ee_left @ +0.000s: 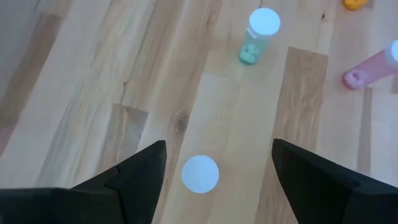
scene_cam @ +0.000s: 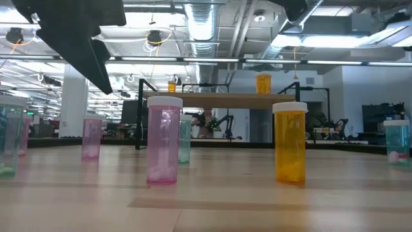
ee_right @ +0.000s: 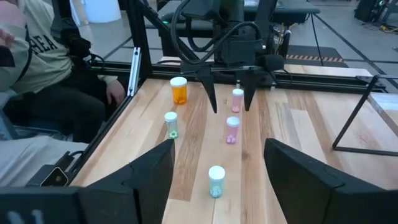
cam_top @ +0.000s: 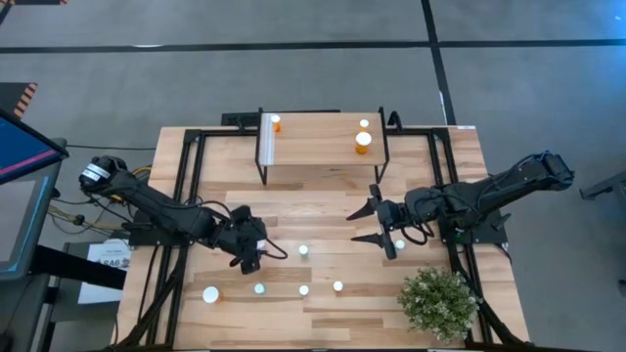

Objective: Pick and place medicine bottles onto shelf by color
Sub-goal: Put the top right pink pill bottle on the shelf

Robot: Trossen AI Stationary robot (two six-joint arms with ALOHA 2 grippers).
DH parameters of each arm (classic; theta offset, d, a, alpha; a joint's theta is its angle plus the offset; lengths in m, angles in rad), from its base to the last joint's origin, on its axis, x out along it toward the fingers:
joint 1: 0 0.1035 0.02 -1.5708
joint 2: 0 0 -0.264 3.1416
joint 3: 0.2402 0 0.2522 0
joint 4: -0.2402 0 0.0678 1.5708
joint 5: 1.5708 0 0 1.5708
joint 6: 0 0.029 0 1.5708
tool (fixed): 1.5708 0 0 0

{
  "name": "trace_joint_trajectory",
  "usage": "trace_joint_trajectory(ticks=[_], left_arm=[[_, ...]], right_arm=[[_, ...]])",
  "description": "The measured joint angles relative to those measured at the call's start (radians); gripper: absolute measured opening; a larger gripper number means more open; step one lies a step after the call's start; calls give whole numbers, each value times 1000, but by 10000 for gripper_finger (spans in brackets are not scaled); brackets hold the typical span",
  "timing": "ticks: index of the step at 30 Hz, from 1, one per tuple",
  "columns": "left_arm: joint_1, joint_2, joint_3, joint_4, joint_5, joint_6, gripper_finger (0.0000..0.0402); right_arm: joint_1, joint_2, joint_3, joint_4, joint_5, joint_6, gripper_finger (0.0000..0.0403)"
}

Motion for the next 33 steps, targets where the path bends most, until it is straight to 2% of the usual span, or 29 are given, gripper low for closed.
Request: trace_joint_trajectory(ticks=[13, 24, 33], left_arm=[[-33, -31, -61, 61, -48, -3, 278], [-30, -187, -207, 155, -67, -49, 278], [-15, -151, -227, 163, -43, -75, 278]], right_arm=[[0, 0, 0, 0, 0, 1, 270], [0, 0, 1, -1, 0, 0, 270], [0, 0, 1, 0, 0, 0, 270]])
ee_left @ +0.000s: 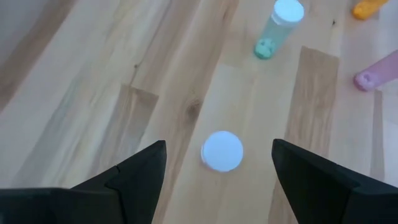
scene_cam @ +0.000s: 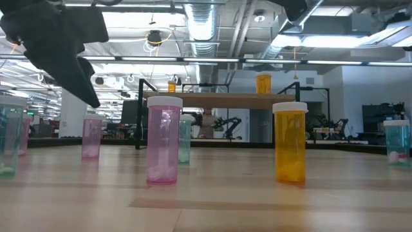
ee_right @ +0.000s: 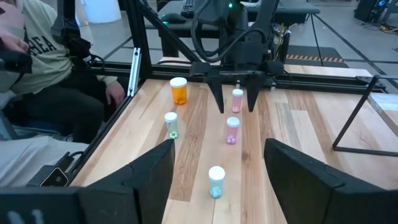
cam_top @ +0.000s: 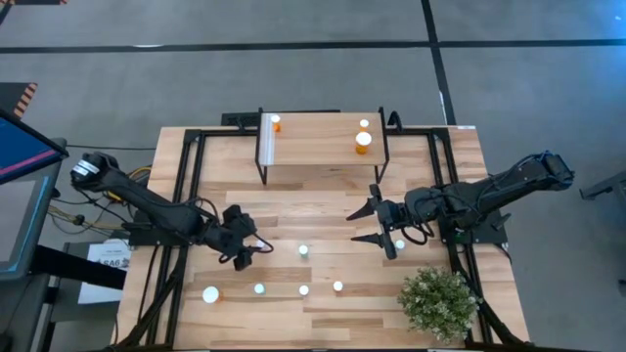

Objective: Pick and place medicine bottles onto shelf by color
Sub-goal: Put the top right pink pill bottle on the shelf

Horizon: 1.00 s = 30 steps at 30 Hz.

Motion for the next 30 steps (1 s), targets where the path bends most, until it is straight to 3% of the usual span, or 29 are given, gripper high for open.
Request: trace_joint_trajectory(ticks=[15, 30], left_arm=[[82, 121, 0, 52, 124, 37, 276], [82, 121, 1, 51, 127, 41, 209]], right_arm=[[0, 0, 0, 0, 0, -4, 270], [0, 0, 0, 0, 0, -8, 270]])
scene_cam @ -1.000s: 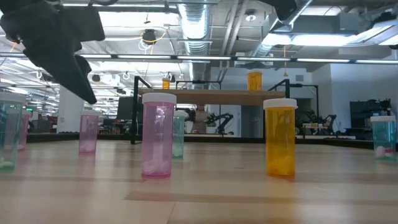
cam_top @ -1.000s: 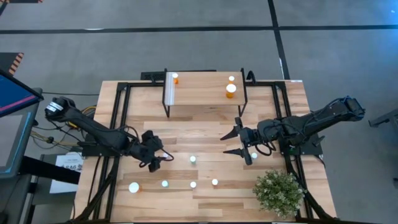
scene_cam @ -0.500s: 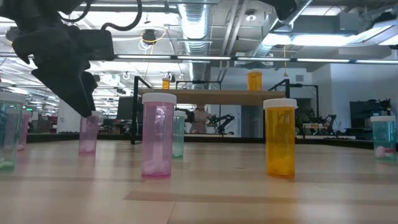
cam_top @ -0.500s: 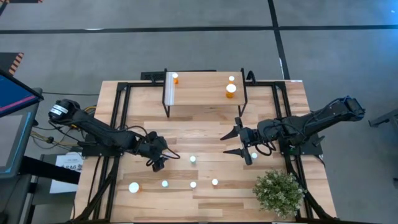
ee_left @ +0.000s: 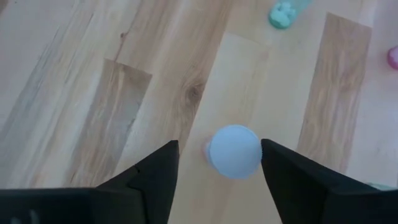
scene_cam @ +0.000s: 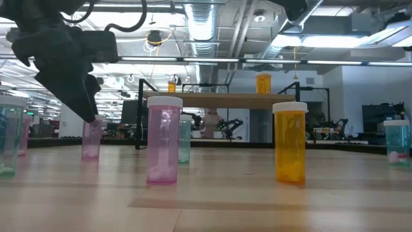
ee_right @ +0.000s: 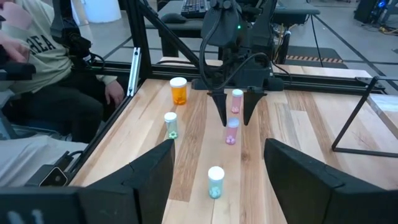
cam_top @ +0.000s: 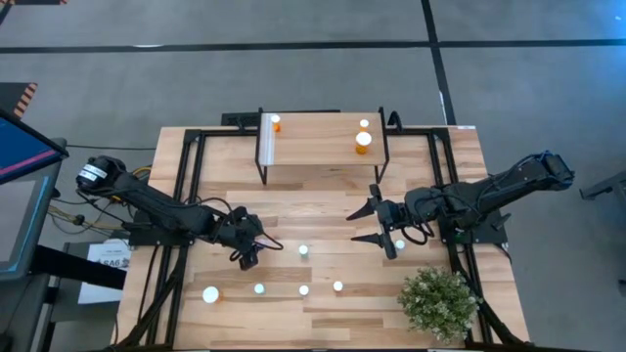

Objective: Pick and place medicine bottles onto shelf by color
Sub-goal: Put the top right pink pill bottle on the shelf

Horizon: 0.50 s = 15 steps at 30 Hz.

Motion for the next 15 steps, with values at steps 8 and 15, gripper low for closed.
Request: trace_joint_trajectory(ticks=[8, 15], left_arm=[[0, 0, 0, -8, -16, -8, 186], [0, 0, 0, -9, -30, -6, 158]], right_arm=[[0, 0, 0, 0, 0, 0, 270], [0, 0, 0, 0, 0, -1, 270]])
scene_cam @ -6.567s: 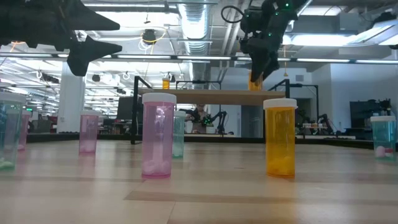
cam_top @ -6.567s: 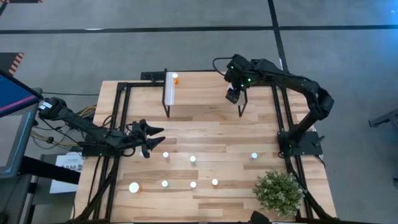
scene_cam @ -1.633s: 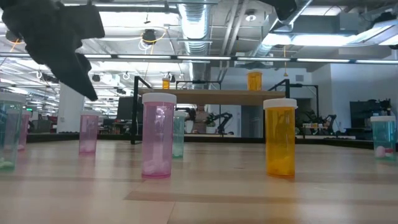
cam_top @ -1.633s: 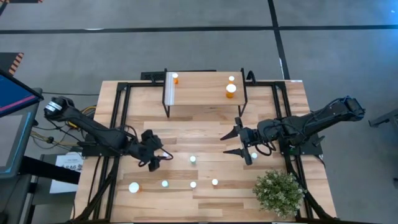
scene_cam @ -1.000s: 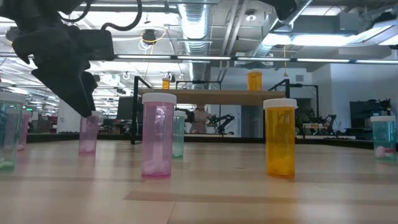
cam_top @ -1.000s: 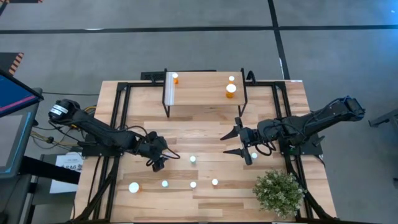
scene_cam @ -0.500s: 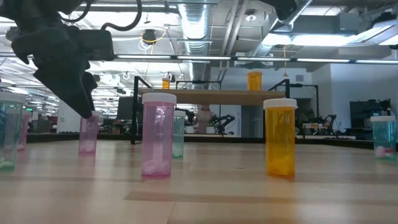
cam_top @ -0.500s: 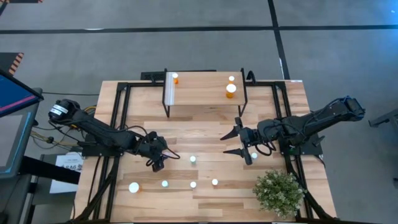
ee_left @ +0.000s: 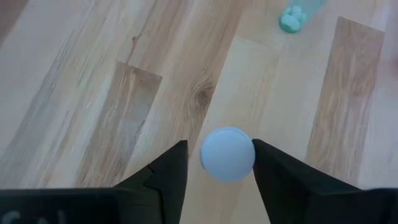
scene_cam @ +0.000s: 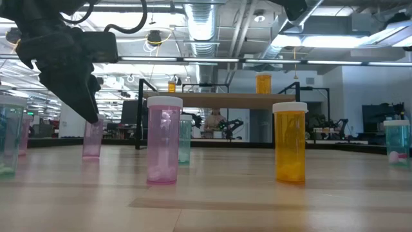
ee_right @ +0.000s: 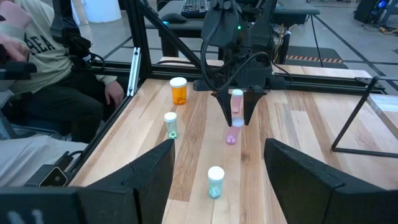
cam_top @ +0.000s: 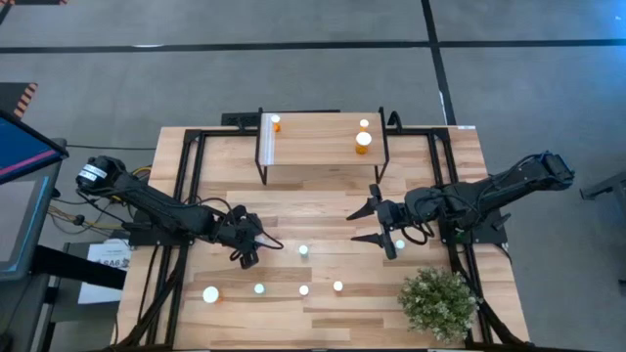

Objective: Pick and place medicine bottles onto shelf by color
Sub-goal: Put the top right pink pill bottle on the shelf

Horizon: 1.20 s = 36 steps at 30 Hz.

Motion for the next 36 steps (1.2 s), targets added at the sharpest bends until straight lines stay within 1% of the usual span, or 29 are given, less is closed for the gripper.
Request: trace_joint_trajectory(ticks=[6, 11, 14, 18, 24, 29, 33, 36], left_arm=[[0, 0, 0, 1, 2, 1, 119], [0, -1, 0, 13, 24, 12, 91], [0, -1, 0, 27, 29, 14, 88], [0, -1, 0, 56, 49, 27, 94], [8, -1, 26, 53, 39, 70, 95], [64, -1, 85, 16, 38, 135, 96], [146, -1, 194, -115, 26, 201, 96], [217, -1, 294, -212, 18, 278, 96]], right_arm=[[0, 0, 0, 0, 0, 0, 270], [0, 0, 0, 0, 0, 0, 270], [0, 0, 0, 0, 0, 0, 270], [0, 0, 0, 0, 0, 0, 270], [0, 0, 0, -1, 0, 0, 270], [0, 0, 0, -1, 0, 0, 270], [0, 0, 0, -1, 0, 0, 270], [0, 0, 0, -1, 0, 0, 270]])
